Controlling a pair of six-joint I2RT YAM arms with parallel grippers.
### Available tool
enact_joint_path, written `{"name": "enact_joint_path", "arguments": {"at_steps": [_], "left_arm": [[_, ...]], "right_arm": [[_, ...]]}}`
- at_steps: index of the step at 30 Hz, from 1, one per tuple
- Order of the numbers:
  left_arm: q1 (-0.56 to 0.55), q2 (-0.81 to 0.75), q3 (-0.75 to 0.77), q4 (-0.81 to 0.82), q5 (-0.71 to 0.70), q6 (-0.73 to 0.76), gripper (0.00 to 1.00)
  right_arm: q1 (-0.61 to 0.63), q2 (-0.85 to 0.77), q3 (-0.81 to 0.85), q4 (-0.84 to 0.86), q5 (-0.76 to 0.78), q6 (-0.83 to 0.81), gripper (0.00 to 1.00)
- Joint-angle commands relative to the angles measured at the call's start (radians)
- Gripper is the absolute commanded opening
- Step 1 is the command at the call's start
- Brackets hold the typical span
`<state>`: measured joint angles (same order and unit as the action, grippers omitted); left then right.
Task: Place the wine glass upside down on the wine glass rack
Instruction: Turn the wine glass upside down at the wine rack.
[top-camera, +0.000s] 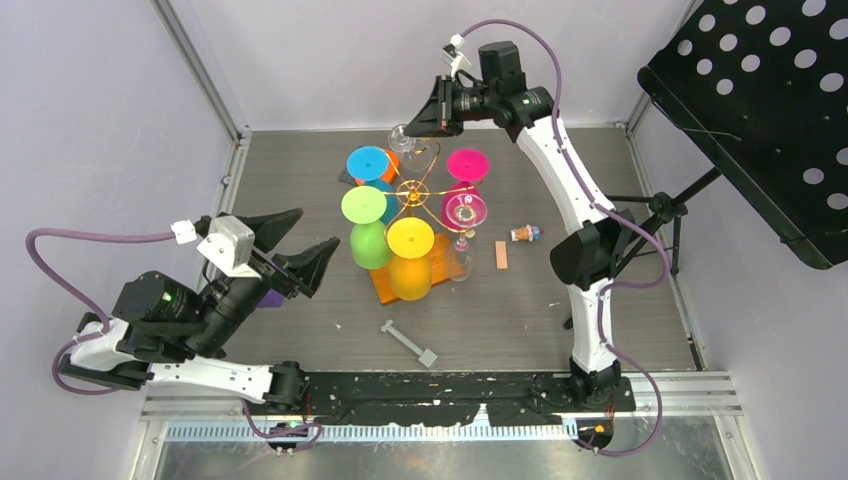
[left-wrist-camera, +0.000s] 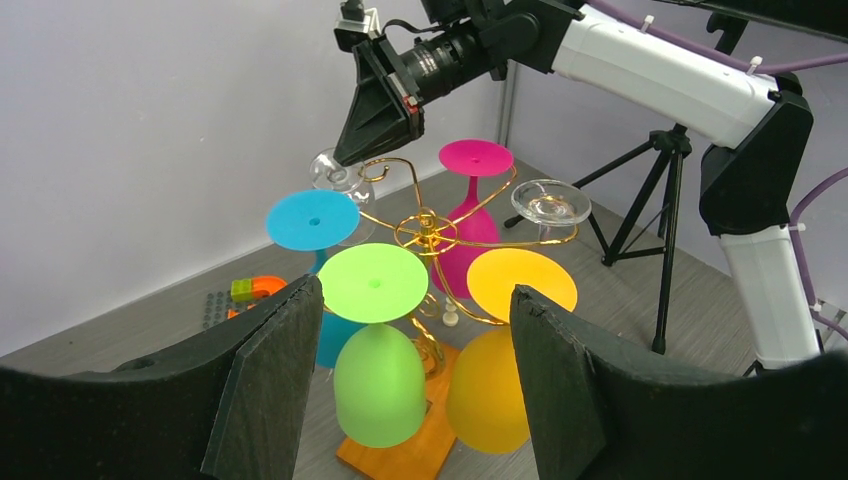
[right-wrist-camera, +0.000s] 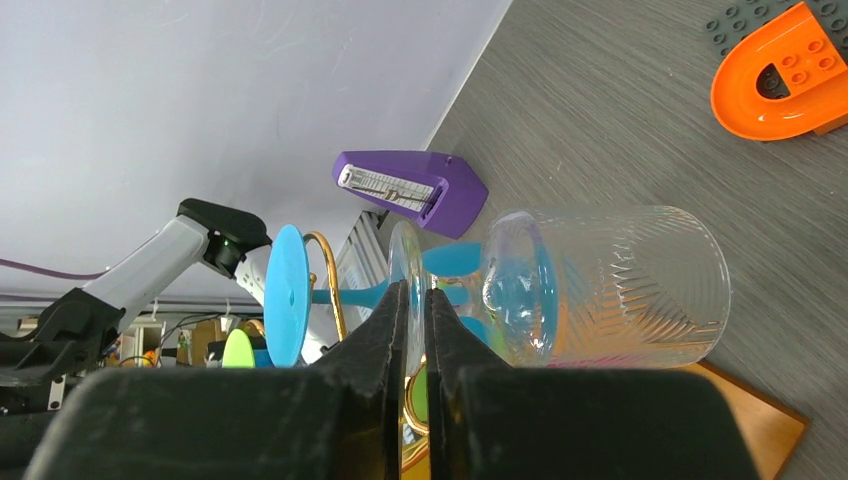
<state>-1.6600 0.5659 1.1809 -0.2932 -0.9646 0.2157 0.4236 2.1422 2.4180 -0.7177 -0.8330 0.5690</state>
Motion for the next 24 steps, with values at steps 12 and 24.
{"name": "enact_joint_path", "arguments": {"at_steps": [12,24], "left_arm": [[0.005,0.031,0.051,-0.028,-0.055,-0.049,0.71],[0.303,0.38,0.527,-0.541,0.29,-0.307,0.74]], "right_arm": [[0.003,-0.1,0.034,0.015,-0.051,-0.037,0.06],[0.0,-0.121,0.032,-0.011,-0.037,-0.061,0.05]]}}
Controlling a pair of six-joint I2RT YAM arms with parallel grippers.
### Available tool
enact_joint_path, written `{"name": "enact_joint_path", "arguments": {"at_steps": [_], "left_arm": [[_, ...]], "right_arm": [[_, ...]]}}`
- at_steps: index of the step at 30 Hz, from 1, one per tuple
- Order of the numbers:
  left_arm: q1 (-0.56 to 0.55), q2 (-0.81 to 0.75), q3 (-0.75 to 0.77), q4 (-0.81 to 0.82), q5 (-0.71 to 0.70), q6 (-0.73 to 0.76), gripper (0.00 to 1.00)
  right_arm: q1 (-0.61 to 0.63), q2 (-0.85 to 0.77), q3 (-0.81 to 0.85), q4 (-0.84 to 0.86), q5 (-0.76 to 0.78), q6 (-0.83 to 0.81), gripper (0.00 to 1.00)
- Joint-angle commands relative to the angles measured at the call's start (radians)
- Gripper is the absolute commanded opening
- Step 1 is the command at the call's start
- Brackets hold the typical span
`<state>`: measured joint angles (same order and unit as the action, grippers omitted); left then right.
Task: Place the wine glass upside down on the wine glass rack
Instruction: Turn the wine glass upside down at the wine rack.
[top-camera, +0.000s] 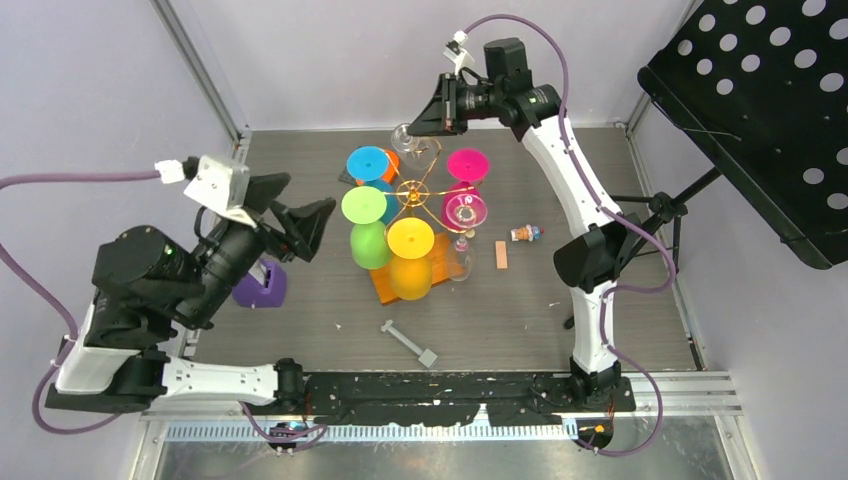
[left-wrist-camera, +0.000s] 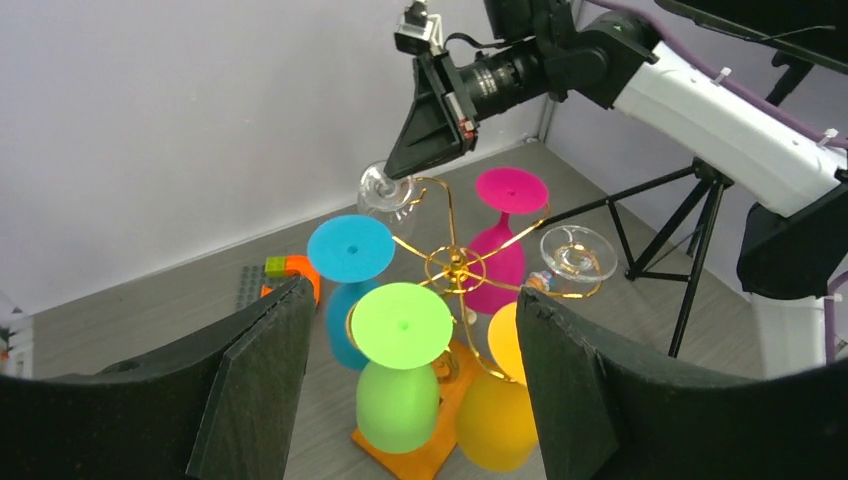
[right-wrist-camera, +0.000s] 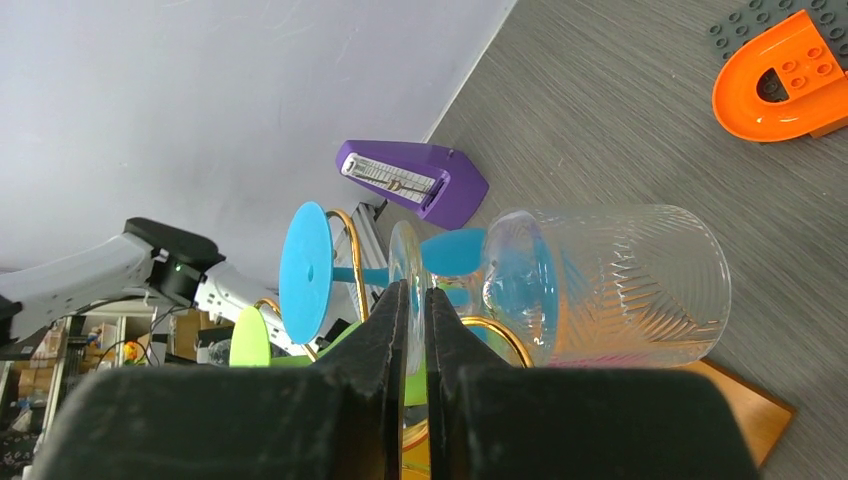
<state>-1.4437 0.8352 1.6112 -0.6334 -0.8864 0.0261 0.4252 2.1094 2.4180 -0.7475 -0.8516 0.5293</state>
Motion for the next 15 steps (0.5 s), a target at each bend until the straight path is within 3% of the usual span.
{"name": "enact_joint_path", "arguments": {"at_steps": [1,11,15], "left_arm": [[0.107,0.149,0.128,-0.243,0.253,-0.127,0.74],[0.299,0.512,0.497,-0.608,0.54,-0.249,0.73],[0.4,0.558,0.527,-0.627,0.606,-0.288,0.76]], "right_arm": [[-0.002,-0.091,0.032,0.014,-0.017,-0.023,0.05],[-0.003,-0.1,0.023,-0.009,-0.011,-0.042,0.05],[-0.003,-0.108,0.014,-0.013,-0.006,-0.05,0.05]]}}
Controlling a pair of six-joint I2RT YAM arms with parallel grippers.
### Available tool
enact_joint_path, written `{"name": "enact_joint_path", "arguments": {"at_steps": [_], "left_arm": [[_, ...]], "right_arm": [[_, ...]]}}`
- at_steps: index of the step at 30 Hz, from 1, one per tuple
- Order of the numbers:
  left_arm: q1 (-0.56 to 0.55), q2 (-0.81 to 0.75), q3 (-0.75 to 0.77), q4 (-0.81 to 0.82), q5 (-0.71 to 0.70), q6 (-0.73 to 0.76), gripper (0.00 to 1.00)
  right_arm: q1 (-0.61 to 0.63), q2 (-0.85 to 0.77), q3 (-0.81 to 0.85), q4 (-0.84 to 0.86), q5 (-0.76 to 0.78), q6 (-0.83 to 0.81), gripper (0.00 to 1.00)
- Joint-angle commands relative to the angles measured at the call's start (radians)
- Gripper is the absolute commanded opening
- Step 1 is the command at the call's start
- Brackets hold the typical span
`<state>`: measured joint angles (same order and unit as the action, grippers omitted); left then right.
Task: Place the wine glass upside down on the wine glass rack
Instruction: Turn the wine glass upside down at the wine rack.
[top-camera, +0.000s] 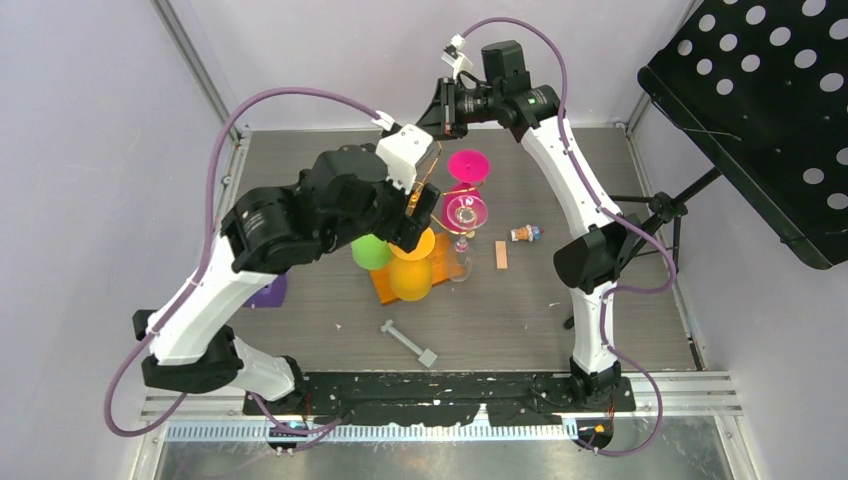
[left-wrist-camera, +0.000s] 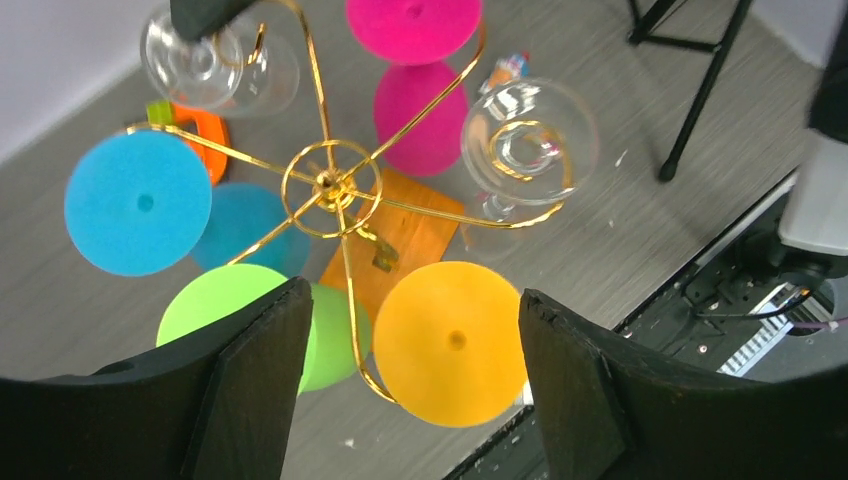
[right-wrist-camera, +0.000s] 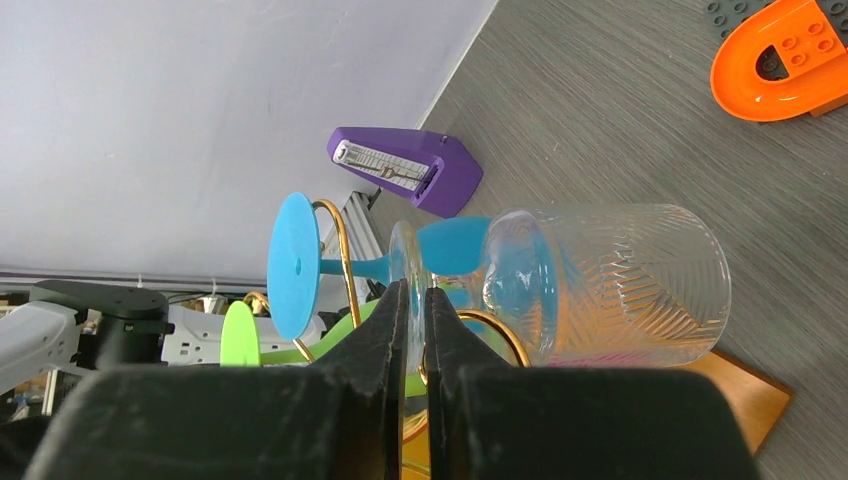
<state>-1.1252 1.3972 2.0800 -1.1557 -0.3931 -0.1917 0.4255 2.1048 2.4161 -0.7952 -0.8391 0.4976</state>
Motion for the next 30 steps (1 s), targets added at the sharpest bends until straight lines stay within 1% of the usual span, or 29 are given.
{"name": "enact_joint_path", "arguments": {"at_steps": [1,3,7,11,14,17,26,30], "left_arm": [[0.1,0.001,0.059,-0.102,0.118,-0.079,0.77],[0.133,0.01,0.058,-0.096,0.123,-0.094,0.79],[0.194,0.046,0.063,-0.095,0.135,-0.115,0.79],[0.218,0.086,0.067,-0.081,0.163,-0.124,0.74],[0.218,0.104,0.07,-0.065,0.177,-0.128,0.67],[0.22,0.129,0.094,-0.066,0.183,-0.128,0.63],[0.228,0.199,0.141,-0.075,0.163,-0.127,0.55],[0.229,0.225,0.157,-0.079,0.131,-0.128,0.52]], "right_arm": [[-0.004,-0.105,0.015,0.03,-0.017,-0.021,0.05],[-0.003,-0.106,0.013,0.023,-0.015,-0.028,0.05],[-0.004,-0.103,0.013,0.018,-0.011,-0.032,0.05],[-0.004,-0.104,0.011,0.018,-0.011,-0.035,0.05],[-0.004,-0.106,0.011,0.016,-0.011,-0.034,0.05],[-0.004,-0.109,0.008,0.016,-0.01,-0.037,0.05],[-0.003,-0.116,0.003,0.008,-0.008,-0.041,0.05],[-0.004,-0.12,-0.002,0.007,-0.008,-0.044,0.06]]}}
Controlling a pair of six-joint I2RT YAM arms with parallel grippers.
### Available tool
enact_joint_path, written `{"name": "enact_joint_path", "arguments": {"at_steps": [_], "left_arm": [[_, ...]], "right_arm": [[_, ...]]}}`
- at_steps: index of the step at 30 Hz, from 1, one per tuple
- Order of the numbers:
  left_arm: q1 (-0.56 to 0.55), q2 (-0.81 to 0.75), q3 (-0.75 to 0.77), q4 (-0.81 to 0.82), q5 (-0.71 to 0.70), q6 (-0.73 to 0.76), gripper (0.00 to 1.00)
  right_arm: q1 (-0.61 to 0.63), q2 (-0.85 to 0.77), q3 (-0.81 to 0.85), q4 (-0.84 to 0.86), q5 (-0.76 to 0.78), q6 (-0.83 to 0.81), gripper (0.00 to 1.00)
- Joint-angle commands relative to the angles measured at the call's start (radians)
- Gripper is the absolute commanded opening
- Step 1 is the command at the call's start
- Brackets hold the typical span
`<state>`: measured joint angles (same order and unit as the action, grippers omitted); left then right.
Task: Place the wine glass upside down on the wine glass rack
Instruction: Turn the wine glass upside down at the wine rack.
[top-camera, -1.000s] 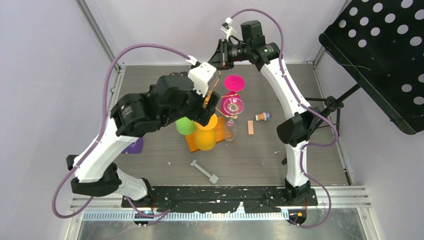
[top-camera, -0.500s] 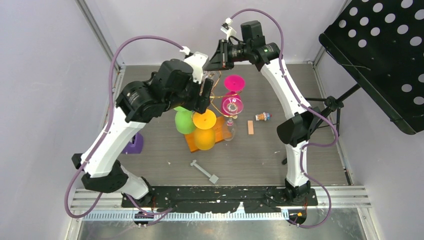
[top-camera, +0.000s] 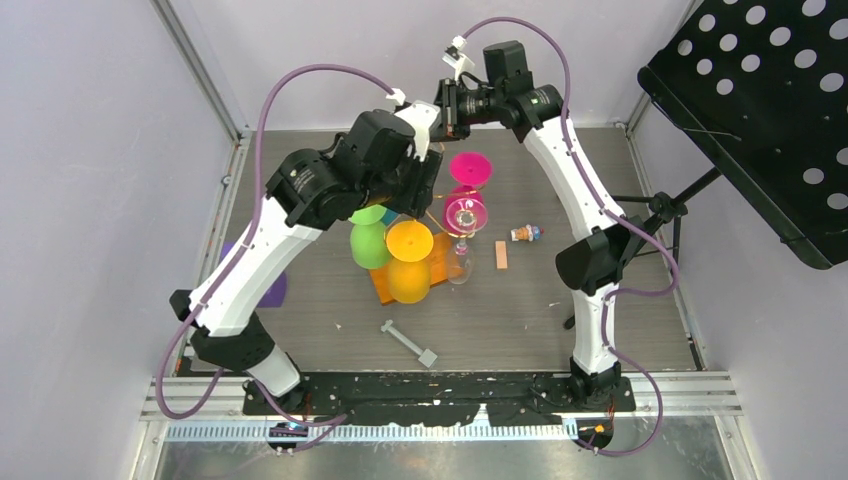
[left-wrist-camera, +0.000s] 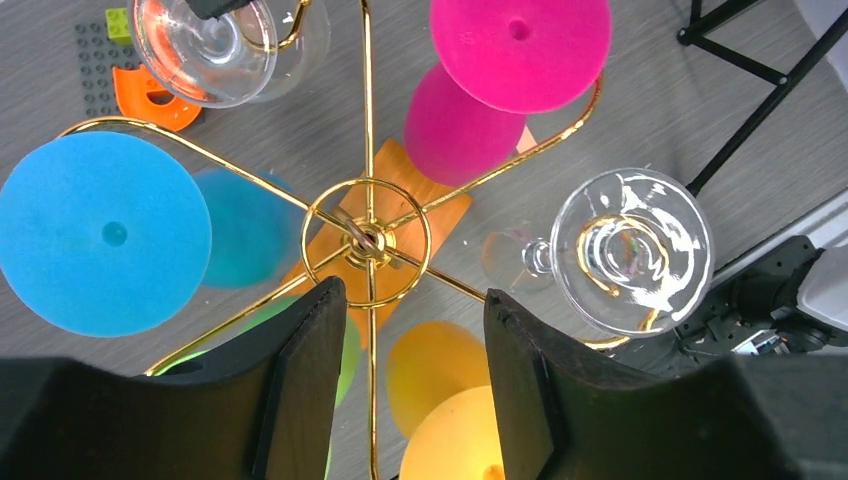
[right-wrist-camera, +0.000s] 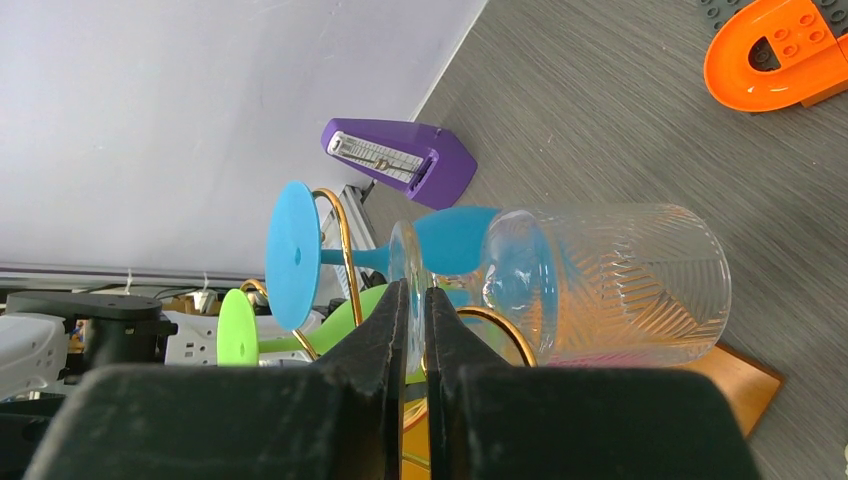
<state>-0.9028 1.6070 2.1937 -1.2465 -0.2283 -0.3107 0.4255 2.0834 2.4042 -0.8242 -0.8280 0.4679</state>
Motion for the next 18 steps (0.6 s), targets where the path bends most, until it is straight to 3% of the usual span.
{"name": "enact_joint_path", "arguments": {"at_steps": [1,18], "left_arm": [[0.007,0.02,0.049,0.011,-0.051,-0.011,0.52],[0.007,0.053,0.016,0.02,-0.124,-0.01,0.39]], "right_arm": [[-0.004,-0.1,0.01,0.036,-0.02,-0.013,0.06],[-0.004,-0.108,0.0,0.034,-0.022,-0.019,0.05]]}}
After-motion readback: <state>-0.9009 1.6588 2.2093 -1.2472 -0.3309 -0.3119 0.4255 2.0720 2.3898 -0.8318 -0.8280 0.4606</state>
